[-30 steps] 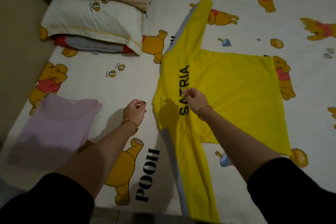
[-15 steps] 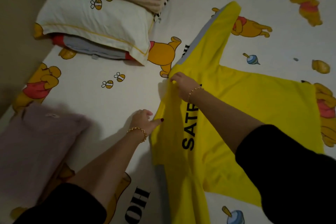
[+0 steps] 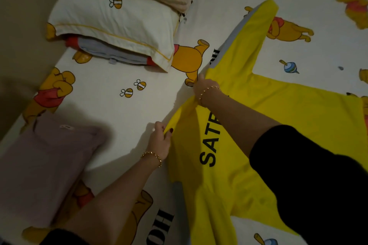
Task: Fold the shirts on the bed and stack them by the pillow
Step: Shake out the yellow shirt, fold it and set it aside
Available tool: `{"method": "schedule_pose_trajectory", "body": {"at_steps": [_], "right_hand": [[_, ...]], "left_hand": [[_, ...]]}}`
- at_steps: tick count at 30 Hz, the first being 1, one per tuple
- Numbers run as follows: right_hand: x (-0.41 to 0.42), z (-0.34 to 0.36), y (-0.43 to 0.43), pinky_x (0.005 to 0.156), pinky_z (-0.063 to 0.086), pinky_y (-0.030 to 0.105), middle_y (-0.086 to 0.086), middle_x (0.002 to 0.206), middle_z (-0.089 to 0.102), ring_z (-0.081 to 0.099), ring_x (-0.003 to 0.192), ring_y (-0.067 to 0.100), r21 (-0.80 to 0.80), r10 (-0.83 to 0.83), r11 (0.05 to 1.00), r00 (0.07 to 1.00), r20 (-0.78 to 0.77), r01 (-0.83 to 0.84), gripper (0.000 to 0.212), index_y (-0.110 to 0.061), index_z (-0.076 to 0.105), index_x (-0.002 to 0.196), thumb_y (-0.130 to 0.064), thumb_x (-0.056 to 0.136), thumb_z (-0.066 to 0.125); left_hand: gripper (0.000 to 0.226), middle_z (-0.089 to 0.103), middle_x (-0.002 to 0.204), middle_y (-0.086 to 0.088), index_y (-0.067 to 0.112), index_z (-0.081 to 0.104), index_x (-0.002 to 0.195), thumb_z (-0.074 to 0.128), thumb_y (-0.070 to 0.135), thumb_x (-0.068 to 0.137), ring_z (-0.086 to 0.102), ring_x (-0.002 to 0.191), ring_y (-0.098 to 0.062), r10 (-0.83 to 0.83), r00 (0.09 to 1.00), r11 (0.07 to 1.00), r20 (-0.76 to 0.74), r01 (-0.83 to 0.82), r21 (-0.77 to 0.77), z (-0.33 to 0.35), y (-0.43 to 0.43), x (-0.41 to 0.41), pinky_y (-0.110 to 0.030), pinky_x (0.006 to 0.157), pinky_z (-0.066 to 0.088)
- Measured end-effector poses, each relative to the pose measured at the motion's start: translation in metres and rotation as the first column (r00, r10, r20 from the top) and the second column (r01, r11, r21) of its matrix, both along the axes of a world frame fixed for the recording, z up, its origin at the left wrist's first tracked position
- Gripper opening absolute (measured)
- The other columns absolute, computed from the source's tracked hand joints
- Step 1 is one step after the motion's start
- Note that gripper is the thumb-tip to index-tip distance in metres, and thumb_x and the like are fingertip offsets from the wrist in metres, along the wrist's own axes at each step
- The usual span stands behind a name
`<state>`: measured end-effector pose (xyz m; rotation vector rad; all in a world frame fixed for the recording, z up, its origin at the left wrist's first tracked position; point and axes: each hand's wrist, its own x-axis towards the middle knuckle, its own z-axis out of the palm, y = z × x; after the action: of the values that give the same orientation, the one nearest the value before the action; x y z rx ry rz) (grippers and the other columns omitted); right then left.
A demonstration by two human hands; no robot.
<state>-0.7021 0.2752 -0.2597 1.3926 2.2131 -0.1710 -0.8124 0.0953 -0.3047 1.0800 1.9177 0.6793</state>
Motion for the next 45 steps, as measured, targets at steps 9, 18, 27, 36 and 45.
{"method": "schedule_pose_trajectory", "body": {"at_steps": [9, 18, 27, 36, 45], "right_hand": [[-0.052, -0.007, -0.01, 0.076, 0.049, 0.04, 0.018, 0.142, 0.026, 0.06, 0.096, 0.037, -0.042, -0.214, 0.974, 0.843, -0.494, 0.223, 0.049, -0.007, 0.042, 0.13, 0.012, 0.085, 0.051], [0.039, -0.038, -0.099, 0.092, 0.046, 0.04, 0.016, 0.135, 0.039, 0.04, 0.123, 0.032, 0.011, -0.244, 0.952, 0.78, -0.576, 0.306, 0.056, -0.01, 0.043, 0.133, 0.009, 0.081, 0.053], [0.239, -0.046, -0.228, 0.082, 0.042, 0.042, 0.014, 0.113, 0.05, 0.048, 0.106, 0.035, -0.031, -0.378, 0.915, 0.832, -0.407, 0.401, 0.037, -0.007, 0.052, 0.117, -0.012, 0.081, 0.059], [0.351, -0.053, -0.33, 0.094, 0.035, 0.038, 0.005, 0.128, 0.043, 0.042, 0.117, 0.025, -0.041, -0.232, 0.973, 0.951, -0.207, 0.228, 0.05, -0.015, 0.041, 0.128, -0.034, 0.084, 0.057], [0.388, -0.04, -0.339, 0.098, 0.037, 0.041, 0.009, 0.136, 0.044, 0.04, 0.126, 0.03, -0.127, -0.366, 0.923, 0.93, -0.003, 0.363, 0.038, -0.014, 0.044, 0.131, -0.009, 0.093, 0.047]], "left_hand": [[0.015, 0.05, 0.076, 0.001, 0.012, 0.04, 0.096, 0.054, 0.009, 0.093, 0.049, 0.059, -0.014, 0.164, 0.973, 0.984, -0.161, -0.149, 0.1, 0.001, -0.004, -0.057, -0.027, 0.052, 0.036], [0.019, 0.05, 0.092, -0.002, 0.013, 0.055, 0.098, 0.066, 0.008, 0.082, 0.049, 0.083, -0.018, -0.082, 0.955, 0.991, -0.285, 0.108, 0.076, -0.001, -0.033, -0.035, -0.032, 0.07, 0.045], [0.023, 0.048, 0.094, 0.009, 0.026, 0.05, 0.099, 0.061, 0.04, 0.084, 0.049, 0.093, -0.014, -0.654, 0.638, 0.709, -0.406, 0.705, -0.034, 0.002, -0.086, 0.107, -0.032, 0.08, 0.04], [0.034, 0.048, 0.118, -0.001, 0.018, 0.043, 0.118, 0.049, 0.034, 0.088, 0.047, 0.111, -0.021, -0.76, 0.204, 0.487, -0.616, 0.808, -0.333, -0.011, -0.122, 0.175, -0.035, 0.09, 0.036], [0.024, 0.056, 0.117, -0.008, 0.012, 0.047, 0.116, 0.041, 0.024, 0.096, 0.056, 0.107, -0.026, -0.873, 0.066, 0.358, -0.483, 0.757, -0.546, 0.002, -0.129, 0.185, -0.036, 0.084, 0.044]]}}
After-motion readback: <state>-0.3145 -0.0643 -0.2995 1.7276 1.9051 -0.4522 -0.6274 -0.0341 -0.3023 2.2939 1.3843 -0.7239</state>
